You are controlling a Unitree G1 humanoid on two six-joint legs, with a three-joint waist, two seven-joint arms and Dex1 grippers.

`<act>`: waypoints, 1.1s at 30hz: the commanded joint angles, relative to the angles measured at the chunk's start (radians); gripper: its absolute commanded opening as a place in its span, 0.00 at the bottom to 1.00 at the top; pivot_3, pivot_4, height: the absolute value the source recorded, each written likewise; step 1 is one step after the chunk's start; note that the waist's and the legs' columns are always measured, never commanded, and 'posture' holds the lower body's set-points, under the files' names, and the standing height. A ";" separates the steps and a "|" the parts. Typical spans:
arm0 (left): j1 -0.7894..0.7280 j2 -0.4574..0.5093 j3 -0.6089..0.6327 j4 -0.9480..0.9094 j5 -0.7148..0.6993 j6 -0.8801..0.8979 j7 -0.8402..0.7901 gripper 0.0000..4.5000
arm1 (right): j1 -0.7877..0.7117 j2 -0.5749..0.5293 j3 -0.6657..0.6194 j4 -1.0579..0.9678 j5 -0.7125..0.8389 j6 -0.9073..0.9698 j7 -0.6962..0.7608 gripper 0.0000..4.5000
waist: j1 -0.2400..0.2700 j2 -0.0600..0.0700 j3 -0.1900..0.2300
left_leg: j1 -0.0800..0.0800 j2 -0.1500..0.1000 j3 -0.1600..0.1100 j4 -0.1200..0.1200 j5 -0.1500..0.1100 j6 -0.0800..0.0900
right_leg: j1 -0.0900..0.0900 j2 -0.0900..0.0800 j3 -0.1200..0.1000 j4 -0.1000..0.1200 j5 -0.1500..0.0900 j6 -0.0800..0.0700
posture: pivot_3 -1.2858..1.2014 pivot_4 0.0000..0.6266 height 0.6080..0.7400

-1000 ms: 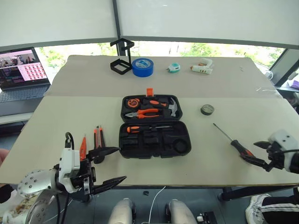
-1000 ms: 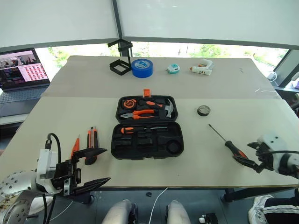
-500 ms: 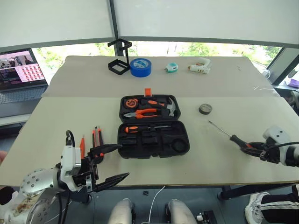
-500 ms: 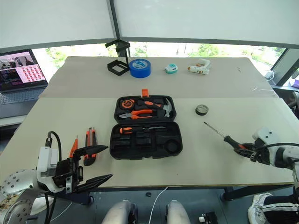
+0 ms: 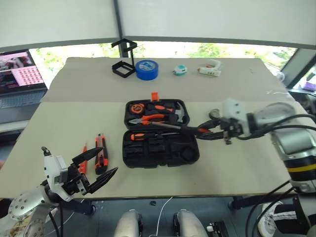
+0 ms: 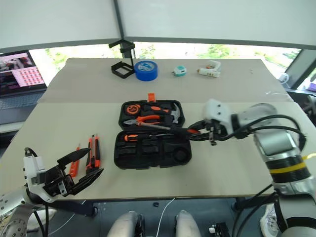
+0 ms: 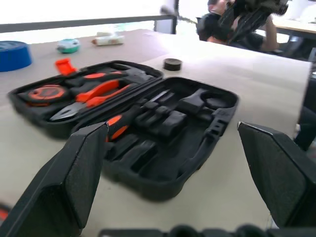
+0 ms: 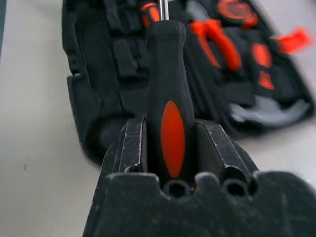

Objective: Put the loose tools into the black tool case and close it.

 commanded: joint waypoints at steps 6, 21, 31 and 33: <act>0.026 -0.023 -0.010 -0.070 0.029 -0.026 0.058 1.00 | -0.197 0.118 0.216 0.208 -0.271 -0.131 -0.017 0.23 | 0.008 0.000 0.000 | -0.006 -0.002 0.003 0.001 -0.001 0.002 | -0.003 -0.002 0.001 -0.002 0.002 0.002 | 0.52 0.24 1.00; 0.055 -0.026 -0.019 -0.099 0.049 -0.025 0.092 1.00 | -0.243 0.210 0.233 0.312 -0.332 -0.153 0.047 0.23 | -0.013 0.000 0.000 | -0.005 0.000 0.002 0.001 -0.001 0.001 | -0.003 0.002 0.000 0.000 0.002 0.001 | 0.52 0.24 1.00; 0.032 -0.017 -0.019 -0.091 0.049 -0.017 0.101 1.00 | -0.262 0.207 0.155 0.321 -0.284 -0.163 0.054 0.81 | -0.013 0.000 0.000 | -0.005 0.000 0.002 0.001 -0.001 0.001 | -0.003 0.002 0.000 0.000 0.002 0.001 | 0.52 0.24 1.00; 0.033 -0.016 -0.016 -0.090 0.047 -0.016 0.102 1.00 | -0.260 0.197 0.105 0.278 -0.176 -0.084 0.148 0.89 | -0.013 0.000 0.000 | -0.005 0.000 0.002 0.001 -0.001 0.001 | -0.003 0.002 0.000 0.000 0.002 0.001 | 0.52 0.24 1.00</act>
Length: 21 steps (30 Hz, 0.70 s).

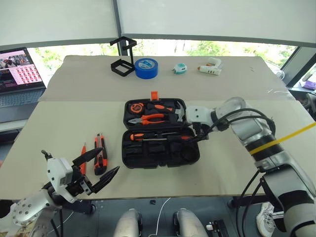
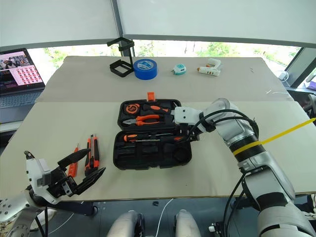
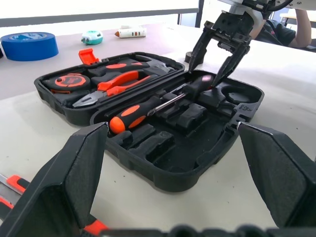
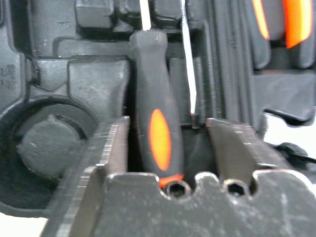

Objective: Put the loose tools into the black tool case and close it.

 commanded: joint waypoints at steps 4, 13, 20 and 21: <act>0.007 0.011 0.016 -0.026 -0.005 -0.013 0.001 1.00 | -0.019 -0.009 -0.187 -0.052 0.271 0.075 0.175 0.89 | 0.000 0.000 0.000 | 0.000 0.000 -0.001 0.000 0.000 0.000 | 0.001 0.000 0.000 0.000 0.000 0.000 | 0.52 0.24 1.00; -0.010 0.011 0.011 0.003 0.004 -0.013 0.005 1.00 | 0.052 0.125 -0.207 0.092 0.230 -0.125 0.022 0.26 | -0.001 0.000 0.000 | 0.002 0.000 0.000 -0.001 0.000 0.000 | 0.001 0.000 0.000 0.001 0.000 -0.001 | 0.52 0.24 1.00; -0.012 0.018 0.012 0.008 0.009 -0.005 0.004 1.00 | 0.060 0.196 -0.156 0.240 0.153 -0.238 -0.025 0.01 | -0.002 0.000 0.000 | 0.003 0.000 0.001 -0.001 0.000 -0.001 | 0.001 0.000 0.001 0.002 0.000 0.000 | 0.52 0.24 1.00; -0.010 0.018 0.013 0.007 0.010 -0.004 0.004 1.00 | 0.059 0.206 -0.151 0.253 0.145 -0.248 -0.028 0.01 | -0.002 0.000 0.000 | 0.003 0.000 0.001 -0.001 0.000 -0.001 | 0.001 0.000 0.001 0.002 0.000 0.000 | 0.52 0.24 1.00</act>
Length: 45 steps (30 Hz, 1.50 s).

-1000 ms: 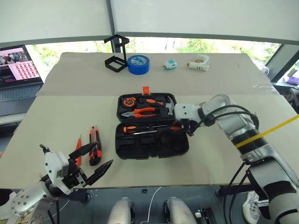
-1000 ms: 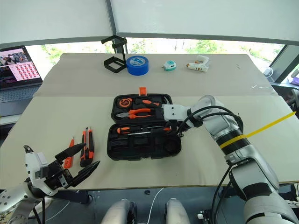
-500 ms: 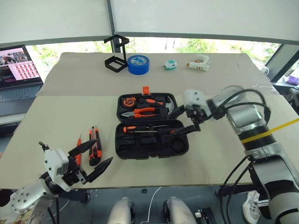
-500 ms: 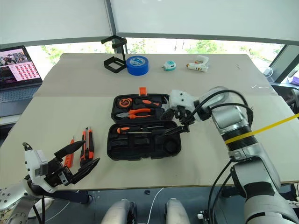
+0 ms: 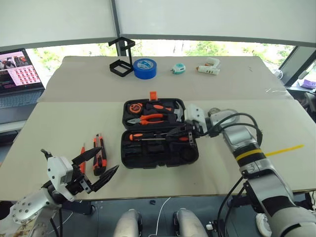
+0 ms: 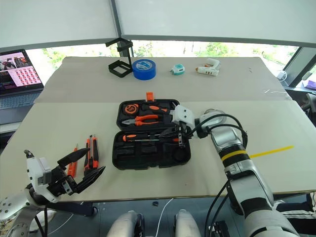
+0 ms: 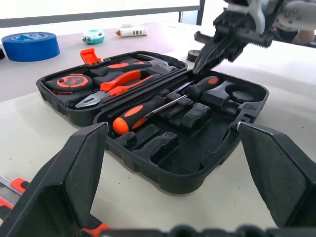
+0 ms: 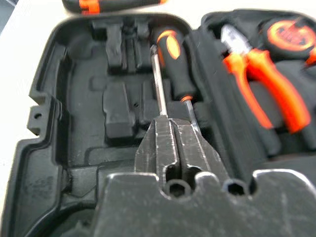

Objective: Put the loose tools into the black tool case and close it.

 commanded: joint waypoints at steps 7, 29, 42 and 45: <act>0.019 0.020 0.013 -0.021 0.013 0.001 0.003 1.00 | -0.022 0.055 0.049 0.080 -0.080 -0.096 -0.016 0.01 | -0.005 0.000 0.000 | 0.003 0.001 0.000 0.000 0.000 0.000 | 0.001 0.000 0.000 0.001 0.000 0.000 | 0.52 0.24 1.00; 0.372 -0.082 0.415 0.055 -0.056 0.038 0.140 1.00 | 0.257 -0.106 -0.349 -0.264 0.319 -0.116 0.096 0.54 | -0.003 -0.002 0.000 | 0.004 0.002 0.001 -0.003 -0.001 -0.001 | 0.002 -0.002 0.000 -0.003 -0.001 -0.002 | 0.52 0.24 1.00; 0.422 0.003 0.587 0.007 -0.292 0.379 0.331 1.00 | 0.531 -0.195 -0.427 -0.576 0.463 -0.057 0.092 0.99 | 0.005 -0.009 0.001 | 0.006 0.002 -0.001 -0.004 -0.001 -0.001 | 0.002 0.000 0.000 -0.002 -0.007 -0.009 | 0.52 0.24 1.00; 0.328 0.110 0.565 -0.038 -0.395 0.532 0.452 1.00 | 0.471 -0.195 -0.386 -0.641 0.463 -0.027 0.075 0.99 | 0.004 -0.008 0.002 | 0.006 0.002 -0.001 -0.004 -0.001 -0.002 | 0.001 -0.001 0.001 0.001 -0.005 -0.007 | 0.52 0.24 1.00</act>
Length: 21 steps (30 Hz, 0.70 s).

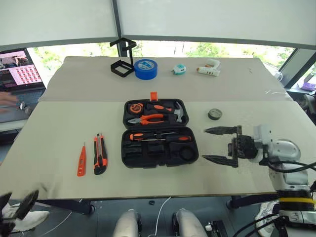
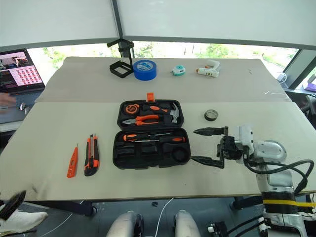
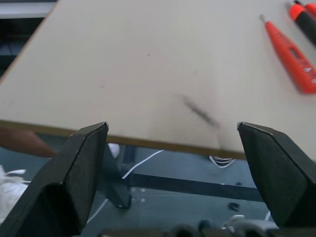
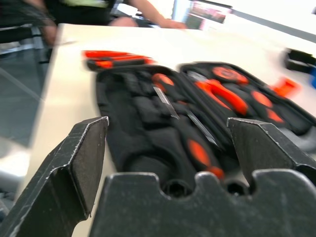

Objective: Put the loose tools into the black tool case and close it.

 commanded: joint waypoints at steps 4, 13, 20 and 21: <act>-0.262 0.199 -0.108 -0.084 -0.208 0.351 0.344 1.00 | -0.134 0.000 0.089 -0.151 0.025 0.087 -0.035 0.99 | -0.002 0.000 0.000 | 0.001 0.000 0.000 0.000 0.001 -0.001 | 0.001 0.000 0.000 0.001 0.002 0.003 | 0.52 0.24 1.00; -0.632 0.202 -0.399 0.006 -0.129 0.588 0.588 1.00 | -0.209 0.026 0.126 -0.128 0.032 0.113 -0.032 0.99 | -0.002 -0.001 0.001 | 0.000 -0.002 -0.002 -0.001 0.001 -0.003 | 0.000 0.000 0.000 0.002 0.002 0.003 | 0.52 0.24 1.00; -0.644 0.161 -0.473 0.008 -0.074 0.659 0.592 1.00 | -0.206 0.023 0.123 -0.132 0.035 0.114 -0.029 0.99 | -0.001 0.000 0.000 | 0.002 -0.002 -0.002 -0.003 0.002 -0.005 | 0.001 -0.001 0.000 0.002 0.003 0.003 | 0.52 0.24 1.00; -0.639 0.159 -0.477 0.011 -0.056 0.659 0.594 1.00 | -0.203 0.022 0.121 -0.135 0.037 0.115 -0.030 0.99 | -0.001 0.001 0.000 | 0.002 -0.002 -0.002 -0.003 0.002 -0.005 | 0.001 -0.001 0.000 0.002 0.003 0.003 | 0.52 0.24 1.00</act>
